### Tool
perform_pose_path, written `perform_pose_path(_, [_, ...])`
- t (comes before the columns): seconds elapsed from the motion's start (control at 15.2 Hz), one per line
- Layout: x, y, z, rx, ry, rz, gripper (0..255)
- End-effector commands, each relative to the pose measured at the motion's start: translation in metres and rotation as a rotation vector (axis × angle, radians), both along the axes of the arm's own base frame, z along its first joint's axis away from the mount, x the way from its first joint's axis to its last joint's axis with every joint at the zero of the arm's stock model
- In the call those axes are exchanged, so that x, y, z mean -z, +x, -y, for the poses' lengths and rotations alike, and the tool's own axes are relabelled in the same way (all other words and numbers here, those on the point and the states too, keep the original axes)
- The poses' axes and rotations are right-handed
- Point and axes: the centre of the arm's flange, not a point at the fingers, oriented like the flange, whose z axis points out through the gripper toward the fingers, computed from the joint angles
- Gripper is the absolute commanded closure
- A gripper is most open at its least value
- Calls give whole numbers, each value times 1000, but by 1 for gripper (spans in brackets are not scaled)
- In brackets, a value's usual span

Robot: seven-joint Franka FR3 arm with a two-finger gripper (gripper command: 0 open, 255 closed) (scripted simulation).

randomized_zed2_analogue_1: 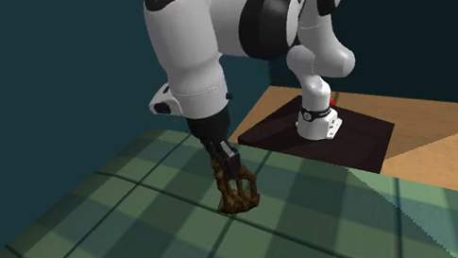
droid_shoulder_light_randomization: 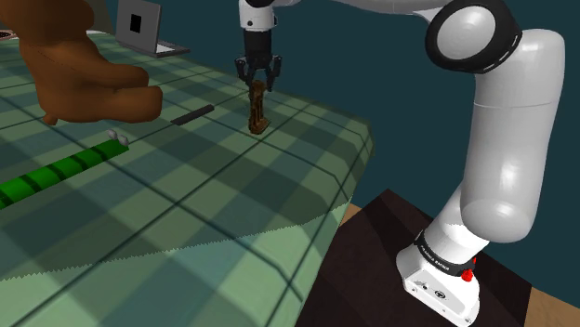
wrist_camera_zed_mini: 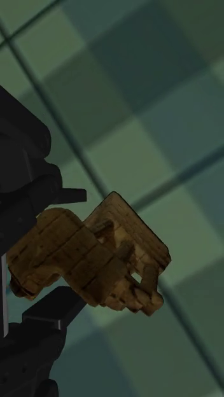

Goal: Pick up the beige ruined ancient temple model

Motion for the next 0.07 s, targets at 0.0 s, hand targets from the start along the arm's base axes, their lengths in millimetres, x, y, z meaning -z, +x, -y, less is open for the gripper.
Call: perform_pose_path(0.0, [-3,0,0,0,0,0,255])
